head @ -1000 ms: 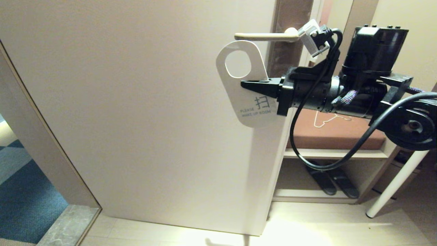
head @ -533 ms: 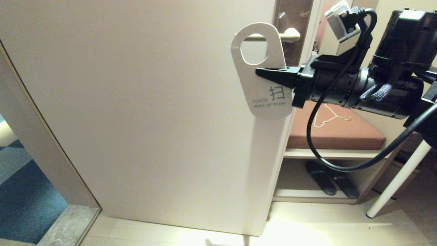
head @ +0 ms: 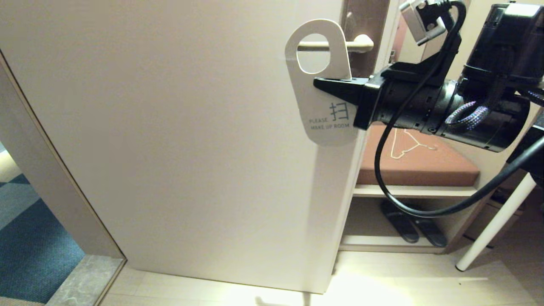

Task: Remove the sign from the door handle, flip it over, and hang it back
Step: Hand it to the other hand

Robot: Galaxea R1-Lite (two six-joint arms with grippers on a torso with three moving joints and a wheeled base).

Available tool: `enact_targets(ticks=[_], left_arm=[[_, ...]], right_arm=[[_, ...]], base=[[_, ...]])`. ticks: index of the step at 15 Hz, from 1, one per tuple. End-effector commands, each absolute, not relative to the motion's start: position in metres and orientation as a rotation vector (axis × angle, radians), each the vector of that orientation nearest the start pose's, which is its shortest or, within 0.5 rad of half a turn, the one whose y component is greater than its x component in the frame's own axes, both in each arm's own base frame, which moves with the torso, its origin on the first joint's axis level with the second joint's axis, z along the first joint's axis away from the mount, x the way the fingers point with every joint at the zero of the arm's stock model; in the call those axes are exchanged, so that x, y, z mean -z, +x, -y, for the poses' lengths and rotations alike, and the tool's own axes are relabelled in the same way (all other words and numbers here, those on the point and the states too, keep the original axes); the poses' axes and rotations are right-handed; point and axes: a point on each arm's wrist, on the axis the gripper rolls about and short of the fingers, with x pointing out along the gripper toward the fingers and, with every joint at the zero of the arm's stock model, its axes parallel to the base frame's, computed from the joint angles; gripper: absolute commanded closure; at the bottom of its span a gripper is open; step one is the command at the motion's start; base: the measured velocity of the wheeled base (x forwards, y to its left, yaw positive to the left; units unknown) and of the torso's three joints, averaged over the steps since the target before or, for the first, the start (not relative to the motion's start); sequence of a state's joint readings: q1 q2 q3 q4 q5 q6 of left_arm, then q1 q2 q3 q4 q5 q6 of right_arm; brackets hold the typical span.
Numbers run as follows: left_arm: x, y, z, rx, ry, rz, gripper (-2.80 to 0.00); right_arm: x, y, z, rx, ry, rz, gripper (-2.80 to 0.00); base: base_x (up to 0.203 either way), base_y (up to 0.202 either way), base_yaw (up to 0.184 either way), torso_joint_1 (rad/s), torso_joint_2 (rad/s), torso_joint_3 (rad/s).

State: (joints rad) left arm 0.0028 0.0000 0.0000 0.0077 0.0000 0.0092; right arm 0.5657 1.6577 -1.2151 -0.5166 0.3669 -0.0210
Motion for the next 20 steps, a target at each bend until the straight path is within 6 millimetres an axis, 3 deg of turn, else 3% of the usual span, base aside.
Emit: enact_targets(ticks=[1,8,10,14,17,20], left_arm=[[-0.075,-0.023,0.0,-0.003,0.009,-0.009,0.0],[-0.075,-0.023,0.0,0.009,0.04,-0.006,0.0],[-0.078,-0.023,0.001,0.027,0.08,0.013,0.0],[-0.118,-0.023,0.003,0.124,0.071,0.037,0.0],[-0.17,-0.005,0.003,0.234,0.034,0.031,0.0],[-0.21,0.014,0.009,0.481,-0.024,0.035,0.0]], right_arm=[[-0.297,0.258,-0.193,-0.979,-0.011,0.081,0.0],[-0.292,0.242,-0.228,-1.088,0.07,0.066,0.0],[-0.29,0.243,-0.23,-1.093,0.085,0.068,0.0],[-0.286,0.243,-0.23,-1.104,0.089,0.053,0.0],[-0.288,0.242,-0.23,-1.128,0.089,0.057,0.0],[-0.292,0.239,-0.228,-1.188,0.084,0.073,0.0]], base=[[0.0,0.0,0.0,0.0,0.0,0.0],[0.0,0.0,0.0,0.0,0.0,0.0],[0.0,0.0,0.0,0.0,0.0,0.0],[0.0,0.0,0.0,0.0,0.0,0.0],[0.0,0.0,0.0,0.0,0.0,0.0],[0.0,0.0,0.0,0.0,0.0,0.0]])
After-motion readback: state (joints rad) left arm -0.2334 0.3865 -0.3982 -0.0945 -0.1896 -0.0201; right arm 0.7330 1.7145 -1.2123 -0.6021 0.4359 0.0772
